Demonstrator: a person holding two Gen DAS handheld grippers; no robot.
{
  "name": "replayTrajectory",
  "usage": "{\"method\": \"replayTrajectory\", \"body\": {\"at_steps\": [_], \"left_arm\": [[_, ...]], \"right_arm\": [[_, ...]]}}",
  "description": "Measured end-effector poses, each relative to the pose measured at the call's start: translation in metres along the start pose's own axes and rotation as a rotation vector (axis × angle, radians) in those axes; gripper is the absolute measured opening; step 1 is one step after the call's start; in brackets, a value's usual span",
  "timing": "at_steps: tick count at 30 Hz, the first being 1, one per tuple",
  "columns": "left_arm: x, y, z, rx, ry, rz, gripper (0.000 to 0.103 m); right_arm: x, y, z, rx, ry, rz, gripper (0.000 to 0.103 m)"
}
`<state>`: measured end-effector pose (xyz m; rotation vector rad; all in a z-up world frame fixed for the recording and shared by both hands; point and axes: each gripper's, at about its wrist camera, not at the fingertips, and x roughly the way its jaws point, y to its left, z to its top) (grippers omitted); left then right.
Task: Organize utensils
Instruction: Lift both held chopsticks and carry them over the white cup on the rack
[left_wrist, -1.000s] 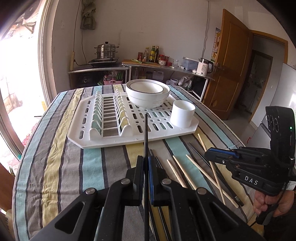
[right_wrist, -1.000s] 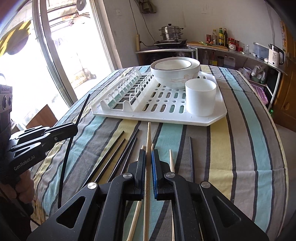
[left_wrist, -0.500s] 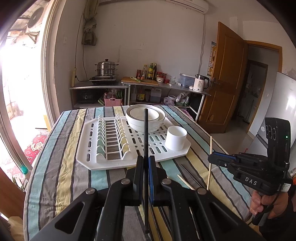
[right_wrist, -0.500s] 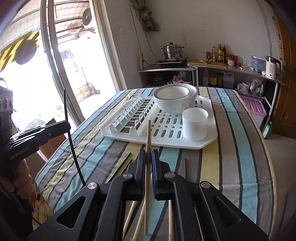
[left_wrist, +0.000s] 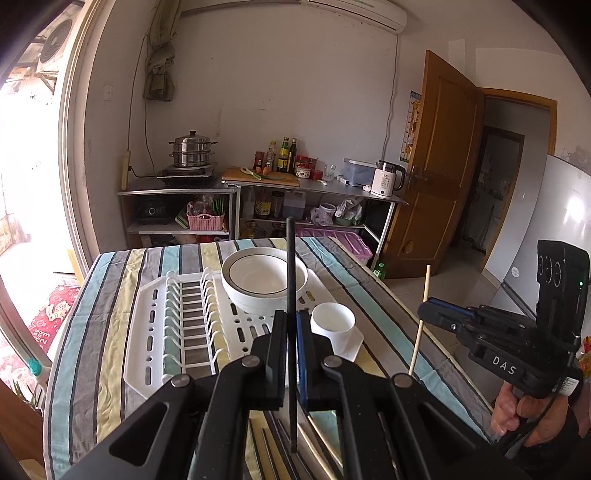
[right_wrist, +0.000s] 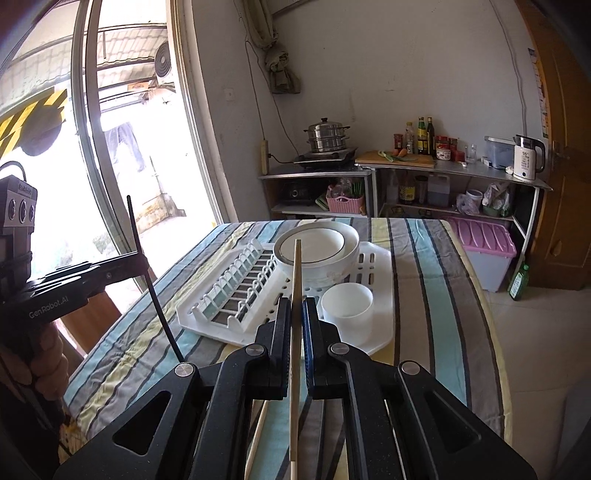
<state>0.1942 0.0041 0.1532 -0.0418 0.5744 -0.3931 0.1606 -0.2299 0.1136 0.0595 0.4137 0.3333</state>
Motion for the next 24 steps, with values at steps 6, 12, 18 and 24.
{"method": "replayTrajectory", "body": {"at_steps": [6,12,18,24], "left_arm": [[0.028,-0.014,0.047,-0.006,-0.039,-0.047,0.005],[0.068,-0.022,0.080,-0.027,-0.049,-0.086,0.005],[0.113,-0.021,0.098,-0.052,-0.035,-0.093,0.005],[0.151,-0.012,0.096,-0.095,-0.015,-0.117,0.005]], "right_arm": [[0.010,-0.022,0.041,0.021,-0.061,-0.016,0.006],[0.028,-0.041,0.073,0.056,-0.103,-0.003,0.006],[0.050,-0.054,0.089,0.078,-0.124,0.004,0.006],[0.078,-0.065,0.088,0.097,-0.115,0.006,0.006]]}}
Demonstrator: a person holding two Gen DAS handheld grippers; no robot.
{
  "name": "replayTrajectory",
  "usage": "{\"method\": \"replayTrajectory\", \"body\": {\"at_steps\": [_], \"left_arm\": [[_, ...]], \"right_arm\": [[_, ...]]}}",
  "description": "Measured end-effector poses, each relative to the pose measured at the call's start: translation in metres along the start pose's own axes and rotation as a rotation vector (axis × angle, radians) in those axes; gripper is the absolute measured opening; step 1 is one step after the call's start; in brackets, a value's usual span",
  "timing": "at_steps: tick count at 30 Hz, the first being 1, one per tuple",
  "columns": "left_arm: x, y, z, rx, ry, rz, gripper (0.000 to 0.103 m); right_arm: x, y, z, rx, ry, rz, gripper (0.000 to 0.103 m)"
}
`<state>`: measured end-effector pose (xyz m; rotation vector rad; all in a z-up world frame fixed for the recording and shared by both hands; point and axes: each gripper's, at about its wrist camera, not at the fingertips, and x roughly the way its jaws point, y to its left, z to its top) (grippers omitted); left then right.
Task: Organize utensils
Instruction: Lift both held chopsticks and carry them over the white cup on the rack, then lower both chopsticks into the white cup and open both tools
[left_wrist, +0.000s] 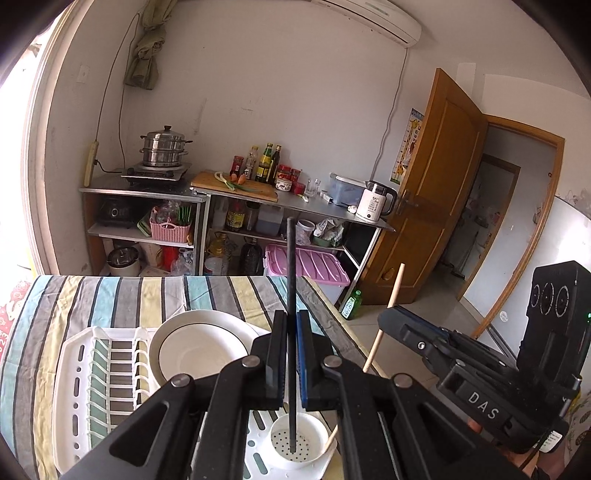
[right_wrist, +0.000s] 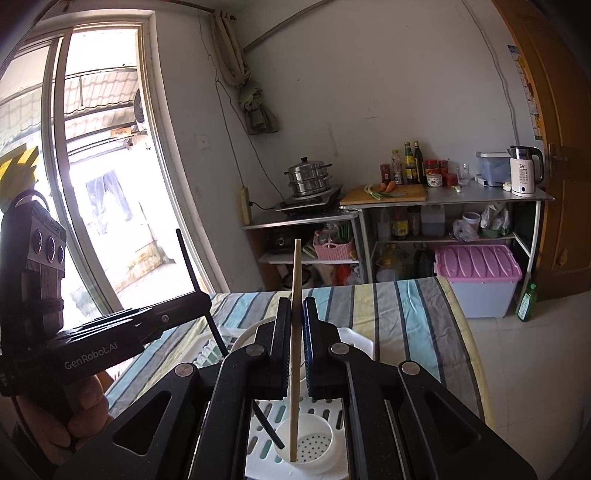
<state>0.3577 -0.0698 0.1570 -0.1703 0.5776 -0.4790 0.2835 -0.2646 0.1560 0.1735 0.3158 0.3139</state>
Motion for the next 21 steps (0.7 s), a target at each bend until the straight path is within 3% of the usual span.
{"method": "replayTrajectory", "body": {"at_steps": [8,21], "left_arm": [[0.035,0.017,-0.026,-0.029,0.071,-0.001,0.005],[0.033,0.022,-0.047,0.002,0.110,0.050,0.006]], "right_arm": [[0.036,-0.014,-0.032,0.023,0.089,-0.011,0.006],[0.049,-0.026,-0.049,0.034,0.162,-0.043,0.006]]}}
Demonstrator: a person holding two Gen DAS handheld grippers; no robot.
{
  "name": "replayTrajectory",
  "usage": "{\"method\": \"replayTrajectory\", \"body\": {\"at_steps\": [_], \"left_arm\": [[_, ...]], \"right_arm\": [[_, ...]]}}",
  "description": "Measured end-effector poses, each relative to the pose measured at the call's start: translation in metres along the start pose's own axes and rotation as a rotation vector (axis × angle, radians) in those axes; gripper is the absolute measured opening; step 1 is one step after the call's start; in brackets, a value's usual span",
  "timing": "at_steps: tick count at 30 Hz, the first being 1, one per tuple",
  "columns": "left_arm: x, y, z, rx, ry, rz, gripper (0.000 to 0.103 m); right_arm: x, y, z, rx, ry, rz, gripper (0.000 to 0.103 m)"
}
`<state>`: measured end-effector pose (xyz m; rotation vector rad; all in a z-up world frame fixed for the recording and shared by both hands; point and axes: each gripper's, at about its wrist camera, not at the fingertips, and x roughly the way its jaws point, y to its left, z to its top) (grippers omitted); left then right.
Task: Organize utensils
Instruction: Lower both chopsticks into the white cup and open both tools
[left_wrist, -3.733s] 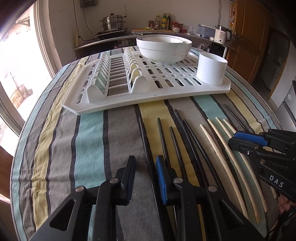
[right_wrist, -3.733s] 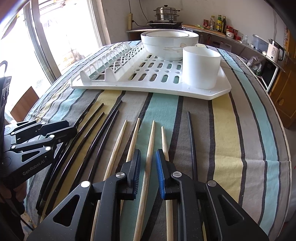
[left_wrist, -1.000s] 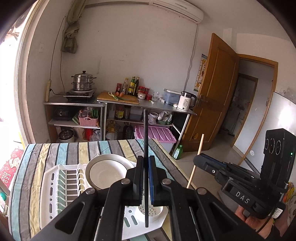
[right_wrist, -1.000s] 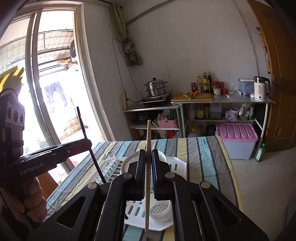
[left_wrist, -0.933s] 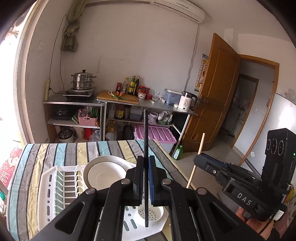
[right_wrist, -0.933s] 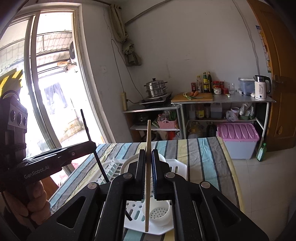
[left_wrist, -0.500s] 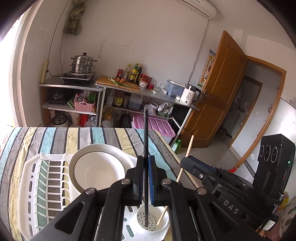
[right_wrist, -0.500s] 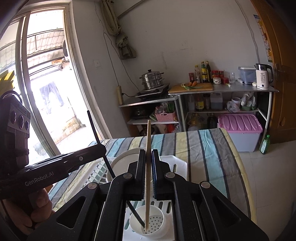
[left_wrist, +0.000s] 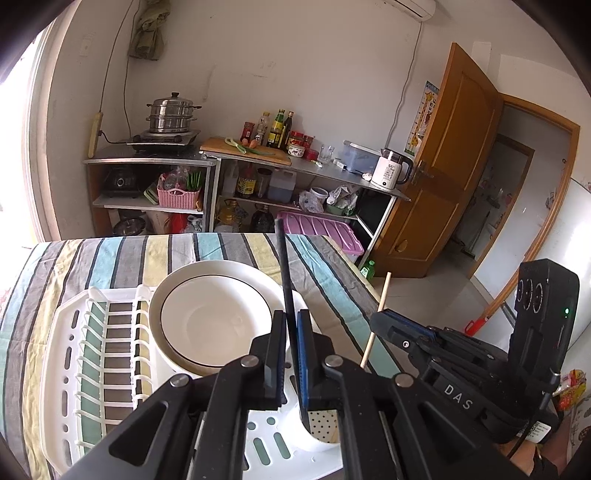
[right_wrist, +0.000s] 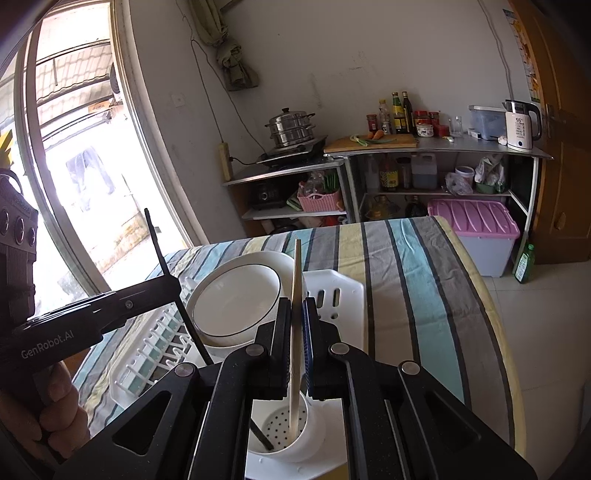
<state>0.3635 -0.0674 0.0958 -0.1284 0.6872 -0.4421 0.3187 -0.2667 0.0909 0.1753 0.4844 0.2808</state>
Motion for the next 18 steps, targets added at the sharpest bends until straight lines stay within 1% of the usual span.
{"method": "replayTrajectory", "body": {"at_steps": [7,10,11,14,18], "left_arm": [[-0.010,0.001,-0.007,0.004,0.012,-0.001,0.007],[-0.017,0.001,-0.014,0.007,0.015,-0.002,0.010],[-0.021,0.001,-0.017,0.012,0.015,0.000,0.010],[-0.035,0.000,-0.027,0.025,0.007,0.008,0.010],[-0.069,-0.003,-0.048,0.043,-0.027,0.023,0.010]], "right_arm": [[-0.006,0.001,0.000,-0.006,0.015,-0.015,0.007],[-0.012,0.002,-0.004,-0.012,0.011,-0.011,0.015],[-0.015,0.002,-0.005,-0.013,0.010,-0.013,0.015],[-0.028,0.006,-0.010,-0.015,-0.002,-0.004,0.015],[-0.060,0.014,-0.023,-0.027,-0.052,0.006,0.015]]}}
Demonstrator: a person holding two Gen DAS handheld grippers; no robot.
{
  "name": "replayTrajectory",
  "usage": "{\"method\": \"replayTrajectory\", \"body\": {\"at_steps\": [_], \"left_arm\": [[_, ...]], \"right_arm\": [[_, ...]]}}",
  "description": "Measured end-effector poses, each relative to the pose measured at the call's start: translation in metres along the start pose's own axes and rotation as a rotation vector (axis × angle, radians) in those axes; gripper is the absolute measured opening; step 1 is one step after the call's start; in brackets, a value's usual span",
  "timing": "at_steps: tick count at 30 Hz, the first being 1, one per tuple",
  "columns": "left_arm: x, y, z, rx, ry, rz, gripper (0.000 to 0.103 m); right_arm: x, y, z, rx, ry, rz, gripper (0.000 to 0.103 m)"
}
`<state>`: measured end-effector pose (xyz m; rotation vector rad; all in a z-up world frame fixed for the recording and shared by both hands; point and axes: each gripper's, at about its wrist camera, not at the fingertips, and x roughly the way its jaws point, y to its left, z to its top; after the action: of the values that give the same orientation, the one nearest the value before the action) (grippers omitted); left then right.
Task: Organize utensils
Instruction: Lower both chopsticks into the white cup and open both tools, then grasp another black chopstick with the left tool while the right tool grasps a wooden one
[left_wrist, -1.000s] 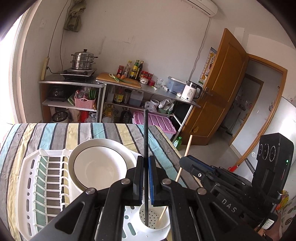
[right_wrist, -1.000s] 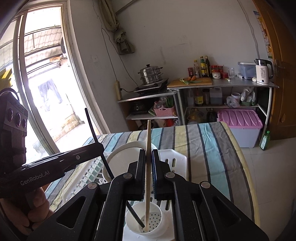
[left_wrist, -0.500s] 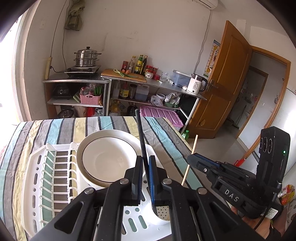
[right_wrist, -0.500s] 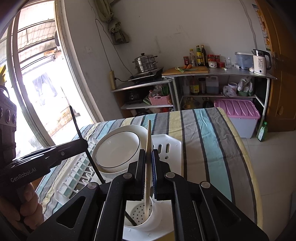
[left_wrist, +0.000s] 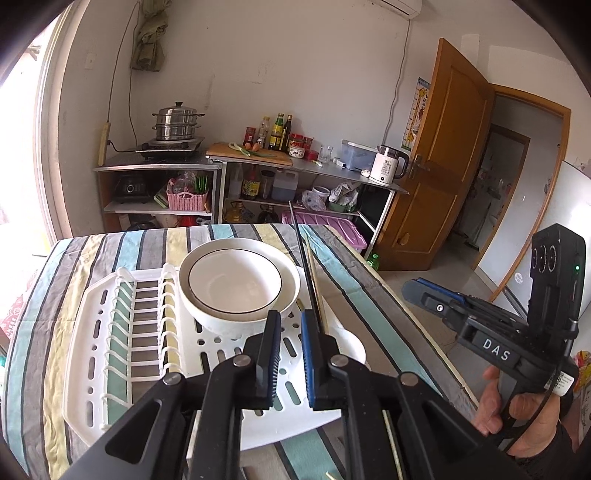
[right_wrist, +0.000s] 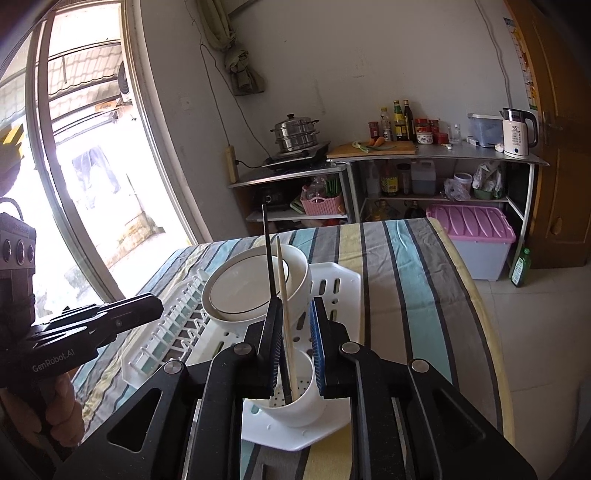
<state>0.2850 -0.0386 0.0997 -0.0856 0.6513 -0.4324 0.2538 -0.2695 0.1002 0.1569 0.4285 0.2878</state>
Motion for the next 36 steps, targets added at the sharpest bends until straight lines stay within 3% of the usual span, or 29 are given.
{"method": "replayTrajectory", "body": {"at_steps": [9,15,24,36], "left_arm": [[-0.085,0.000,-0.071,0.020,-0.065,0.066,0.010],[-0.115,0.002,-0.125,0.031,-0.040,0.129,0.010],[-0.126,0.012,-0.177,0.013,0.026,0.164,0.010],[-0.103,0.022,-0.189,0.014,0.102,0.187,0.011]], "right_arm": [[-0.073,0.029,-0.051,-0.042,-0.040,0.028,0.020],[-0.094,0.044,-0.093,-0.053,0.001,0.061,0.020],[-0.101,0.055,-0.140,-0.075,0.085,0.064,0.020],[-0.077,0.073,-0.160,-0.127,0.173,0.071,0.020]]}}
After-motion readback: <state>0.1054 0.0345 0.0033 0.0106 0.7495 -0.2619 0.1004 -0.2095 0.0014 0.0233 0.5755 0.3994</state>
